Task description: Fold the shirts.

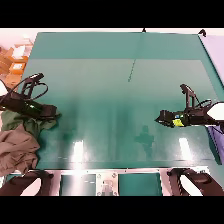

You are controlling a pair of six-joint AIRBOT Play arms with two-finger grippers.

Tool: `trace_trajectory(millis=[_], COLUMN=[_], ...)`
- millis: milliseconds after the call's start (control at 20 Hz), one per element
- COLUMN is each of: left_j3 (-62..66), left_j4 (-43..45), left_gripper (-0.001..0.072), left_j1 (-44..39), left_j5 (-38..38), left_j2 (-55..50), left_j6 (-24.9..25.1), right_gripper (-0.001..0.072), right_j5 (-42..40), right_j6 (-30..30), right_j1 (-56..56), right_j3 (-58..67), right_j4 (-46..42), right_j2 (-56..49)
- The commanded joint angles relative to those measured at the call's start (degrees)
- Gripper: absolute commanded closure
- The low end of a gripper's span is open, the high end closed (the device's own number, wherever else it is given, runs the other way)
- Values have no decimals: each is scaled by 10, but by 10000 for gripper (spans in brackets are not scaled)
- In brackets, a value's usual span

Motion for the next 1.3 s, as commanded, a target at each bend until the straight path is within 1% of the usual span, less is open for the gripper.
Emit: trace_trajectory(millis=[0,550,600,700,850,950,1000,1050,1100,1150,1200,1250], left_j3=[0,0,0,0,0,0,3,14,30,42,46,45], left_j4=[0,0,0,-13,-71,-95,-64,6,94,165,222,269], left_gripper=[687,687,687,687,687,687,687,686,489,45,1,0], left_j1=[0,0,0,0,0,0,0,0,5,16,33,57], left_j5=[0,0,12,69,135,156,177,188,189,184,176,155], left_j2=[1,0,0,0,0,0,0,-1,-2,-4,-5,-6], left_j6=[0,0,0,0,0,0,-10,-48,-84,-122,-146,-145], right_gripper=[695,695,695,695,696,695,695,695,694,695,695,694], right_j5=[0,0,0,-2,-6,-6,-10,-12,-12,-12,-12,-12], right_j6=[0,0,0,0,0,0,0,0,0,0,0,-3], right_j1=[0,0,0,0,0,0,0,0,0,0,0,0], right_j3=[0,0,0,0,0,0,0,0,0,0,0,0], right_j4=[0,0,0,1,1,1,1,1,1,1,0,-1], right_j2=[0,0,0,0,0,0,0,0,0,0,0,0])
